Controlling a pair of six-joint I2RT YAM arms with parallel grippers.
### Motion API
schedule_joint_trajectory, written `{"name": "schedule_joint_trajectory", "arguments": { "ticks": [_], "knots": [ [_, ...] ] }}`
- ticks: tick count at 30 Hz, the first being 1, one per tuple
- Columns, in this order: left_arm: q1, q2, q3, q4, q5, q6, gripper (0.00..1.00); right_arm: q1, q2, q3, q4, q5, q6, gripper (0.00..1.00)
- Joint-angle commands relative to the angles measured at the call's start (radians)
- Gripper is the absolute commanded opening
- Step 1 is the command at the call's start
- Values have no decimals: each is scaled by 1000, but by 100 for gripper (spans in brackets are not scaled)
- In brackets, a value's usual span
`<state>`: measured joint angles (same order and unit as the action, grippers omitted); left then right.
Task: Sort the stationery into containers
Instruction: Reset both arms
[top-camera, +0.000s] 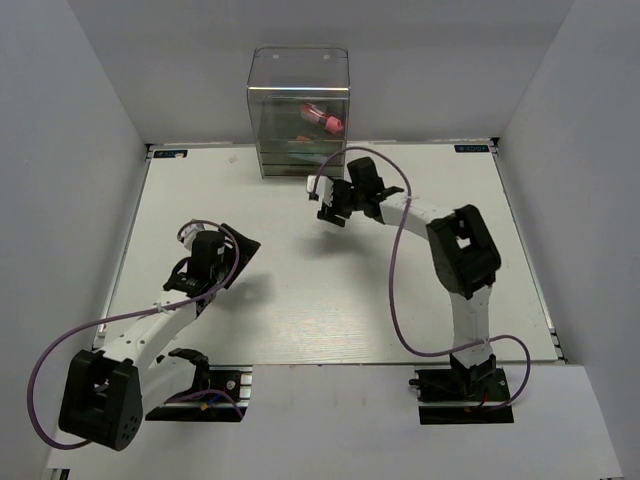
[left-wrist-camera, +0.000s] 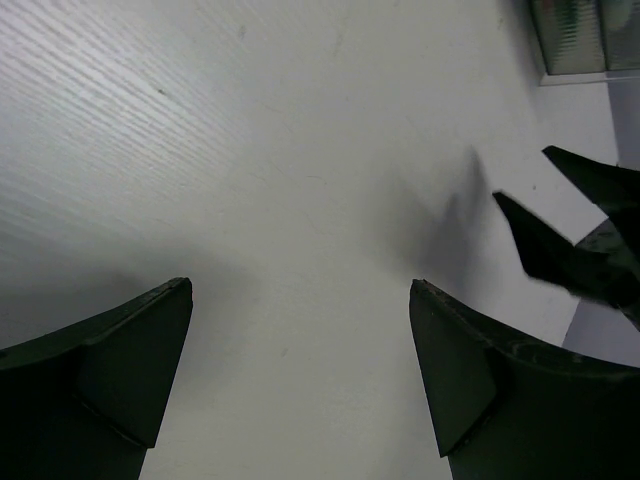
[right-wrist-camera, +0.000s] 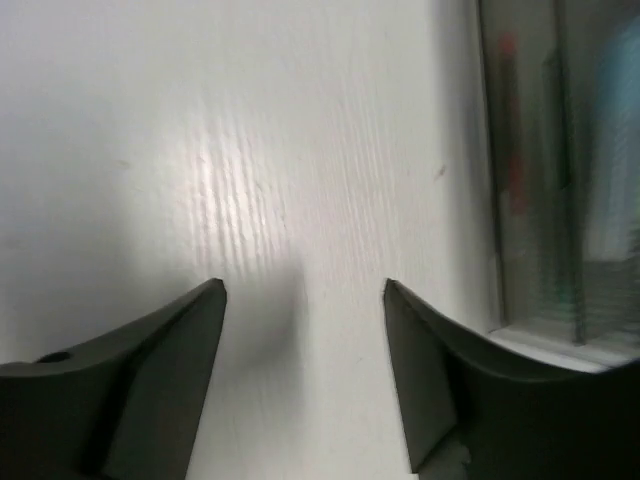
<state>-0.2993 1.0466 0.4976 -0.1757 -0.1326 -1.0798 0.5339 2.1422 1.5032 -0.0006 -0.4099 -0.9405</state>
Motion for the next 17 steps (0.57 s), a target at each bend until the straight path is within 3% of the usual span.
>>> {"name": "schedule_joint_trajectory", "arguments": {
  "ticks": [1, 3, 9, 12, 17],
  "knots": [
    [2, -55, -17, 103, 42, 38, 100, -11, -177, -88, 86, -174, 224, 74],
    [2, -69, -45, 177, 86, 49, 100, -21, -263, -125, 88, -200, 354, 90],
    [-9, -111, -42, 260, 142, 133, 100, -21, -407, -158, 7, 34, 711, 90],
    [-9, -132, -42, 260, 163, 155, 100, -31, -459, -173, -102, 121, 737, 90],
    [-9, -201, -70, 269, 192, 164, 100, -38, -680, -401, 42, 154, 732, 90]
  ]
}}
